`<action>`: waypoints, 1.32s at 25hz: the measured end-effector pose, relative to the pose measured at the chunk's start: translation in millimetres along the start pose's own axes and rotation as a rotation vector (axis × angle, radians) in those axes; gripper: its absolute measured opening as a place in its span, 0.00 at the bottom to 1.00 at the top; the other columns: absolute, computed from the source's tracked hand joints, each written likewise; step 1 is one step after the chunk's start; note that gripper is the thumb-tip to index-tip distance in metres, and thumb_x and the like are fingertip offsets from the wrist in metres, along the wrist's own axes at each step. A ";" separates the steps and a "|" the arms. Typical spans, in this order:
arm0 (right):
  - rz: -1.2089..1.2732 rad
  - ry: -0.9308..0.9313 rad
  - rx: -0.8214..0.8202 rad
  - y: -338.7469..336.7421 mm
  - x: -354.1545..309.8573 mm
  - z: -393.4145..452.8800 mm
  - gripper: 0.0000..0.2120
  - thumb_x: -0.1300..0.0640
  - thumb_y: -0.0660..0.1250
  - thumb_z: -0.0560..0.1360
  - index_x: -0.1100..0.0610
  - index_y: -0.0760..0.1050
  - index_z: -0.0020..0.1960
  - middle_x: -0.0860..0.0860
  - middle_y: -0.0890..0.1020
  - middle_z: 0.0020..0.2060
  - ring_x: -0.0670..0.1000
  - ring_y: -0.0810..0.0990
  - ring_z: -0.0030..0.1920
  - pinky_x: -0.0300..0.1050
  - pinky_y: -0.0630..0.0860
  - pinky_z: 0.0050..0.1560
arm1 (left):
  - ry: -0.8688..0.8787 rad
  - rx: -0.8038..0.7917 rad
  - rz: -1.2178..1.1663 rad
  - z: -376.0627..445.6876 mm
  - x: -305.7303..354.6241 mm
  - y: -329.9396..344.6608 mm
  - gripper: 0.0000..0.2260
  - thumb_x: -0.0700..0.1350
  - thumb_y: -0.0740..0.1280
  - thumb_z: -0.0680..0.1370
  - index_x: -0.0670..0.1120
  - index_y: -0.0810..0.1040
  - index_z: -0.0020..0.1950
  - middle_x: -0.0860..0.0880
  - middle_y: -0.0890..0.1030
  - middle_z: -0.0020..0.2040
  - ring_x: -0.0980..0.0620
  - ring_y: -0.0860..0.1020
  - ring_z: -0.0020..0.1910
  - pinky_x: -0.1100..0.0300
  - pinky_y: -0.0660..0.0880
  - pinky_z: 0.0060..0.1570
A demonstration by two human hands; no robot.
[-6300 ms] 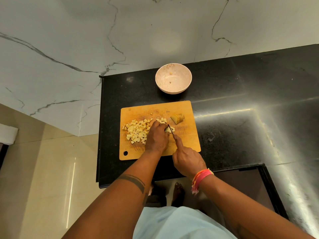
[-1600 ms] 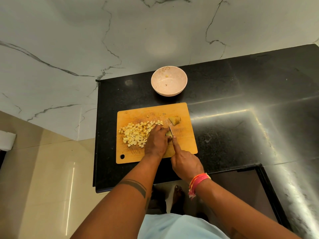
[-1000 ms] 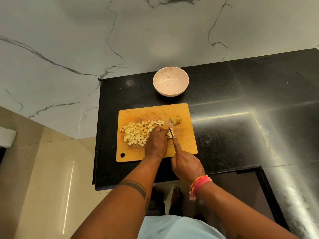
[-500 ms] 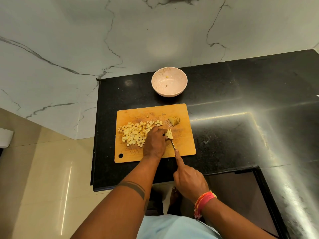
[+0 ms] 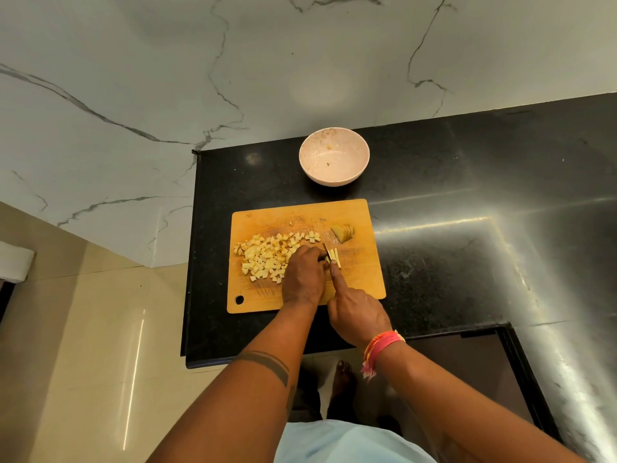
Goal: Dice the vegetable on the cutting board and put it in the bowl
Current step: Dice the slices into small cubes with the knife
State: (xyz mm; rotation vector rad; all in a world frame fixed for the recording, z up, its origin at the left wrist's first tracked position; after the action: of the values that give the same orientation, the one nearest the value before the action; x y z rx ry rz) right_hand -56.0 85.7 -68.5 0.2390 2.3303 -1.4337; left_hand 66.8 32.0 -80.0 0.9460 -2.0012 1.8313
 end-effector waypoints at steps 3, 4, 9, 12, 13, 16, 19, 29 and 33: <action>-0.010 0.006 -0.017 9.1 7.9 -20.0 0.36 0.52 0.54 0.82 0.47 0.37 0.82 0.51 0.76 0.35 0.54 0.74 0.31 0.50 0.70 0.32 | -0.005 -0.007 0.003 2.6 -2.6 3.9 0.08 0.41 0.69 0.79 0.46 0.84 0.58 0.48 0.80 0.56 0.47 0.79 0.53 0.50 0.80 0.52; -0.014 0.008 -0.031 12.7 11.4 -31.9 0.37 0.52 0.55 0.81 0.47 0.36 0.82 0.51 0.77 0.35 0.53 0.75 0.31 0.50 0.72 0.32 | -0.008 -0.015 -0.004 3.0 -2.9 4.2 0.09 0.41 0.70 0.79 0.45 0.84 0.59 0.48 0.80 0.57 0.47 0.79 0.54 0.50 0.79 0.53; 0.078 0.000 0.009 4.5 25.4 -49.8 0.36 0.52 0.55 0.81 0.44 0.37 0.82 0.48 0.77 0.33 0.50 0.76 0.30 0.51 0.74 0.34 | -0.013 0.006 0.007 -4.8 6.1 2.9 0.12 0.45 0.65 0.81 0.48 0.79 0.65 0.49 0.76 0.63 0.47 0.75 0.61 0.50 0.78 0.57; 0.136 0.036 0.126 -11.8 32.6 -37.6 0.34 0.52 0.54 0.82 0.42 0.41 0.82 0.48 0.76 0.30 0.50 0.74 0.28 0.50 0.70 0.30 | -0.056 0.014 0.058 -10.2 14.7 8.1 0.20 0.56 0.65 0.80 0.48 0.74 0.69 0.48 0.71 0.65 0.47 0.72 0.63 0.52 0.74 0.57; 0.148 0.047 0.150 -15.3 34.7 -33.7 0.34 0.52 0.55 0.82 0.42 0.42 0.82 0.49 0.76 0.29 0.50 0.74 0.27 0.50 0.71 0.29 | -0.074 0.007 0.072 -9.1 16.9 10.8 0.22 0.58 0.67 0.79 0.48 0.72 0.69 0.47 0.70 0.65 0.47 0.71 0.63 0.52 0.74 0.57; 0.139 0.059 0.173 -20.2 36.7 -27.4 0.33 0.52 0.55 0.82 0.43 0.44 0.82 0.48 0.75 0.28 0.50 0.74 0.25 0.48 0.70 0.27 | -0.033 -0.031 0.113 -1.9 23.3 15.9 0.20 0.53 0.70 0.79 0.49 0.74 0.69 0.47 0.69 0.65 0.47 0.71 0.64 0.53 0.74 0.61; 0.119 0.066 0.145 -18.0 34.7 -23.2 0.33 0.52 0.54 0.82 0.43 0.44 0.82 0.48 0.76 0.29 0.50 0.74 0.26 0.47 0.69 0.26 | 0.111 -0.090 0.141 6.8 20.4 12.4 0.17 0.46 0.68 0.81 0.48 0.75 0.70 0.48 0.70 0.64 0.47 0.69 0.66 0.53 0.71 0.65; 0.075 0.065 0.037 1.1 25.1 -25.7 0.34 0.50 0.53 0.82 0.42 0.38 0.82 0.48 0.76 0.32 0.50 0.75 0.29 0.49 0.71 0.30 | 0.110 -0.119 0.101 9.7 1.7 5.5 0.19 0.45 0.69 0.80 0.47 0.76 0.72 0.51 0.72 0.63 0.50 0.72 0.65 0.54 0.72 0.67; 0.063 0.061 0.081 -5.7 21.2 -23.0 0.34 0.51 0.54 0.82 0.43 0.39 0.82 0.47 0.74 0.31 0.48 0.72 0.28 0.46 0.66 0.28 | 0.124 -0.129 0.105 9.5 1.9 4.1 0.18 0.45 0.69 0.81 0.47 0.77 0.71 0.51 0.72 0.62 0.51 0.73 0.63 0.55 0.73 0.66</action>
State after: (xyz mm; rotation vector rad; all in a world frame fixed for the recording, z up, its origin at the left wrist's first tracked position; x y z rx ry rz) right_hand -82.7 102.2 -63.4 0.3801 2.2940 -1.5113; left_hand 65.0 22.3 -83.7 0.6863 -2.0978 1.7425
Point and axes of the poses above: each hand's wrist, its own z-axis towards the middle knuckle, its own y-axis out of the palm, x = y × z, the point moved 4 cm from there along z, towards the middle knuckle
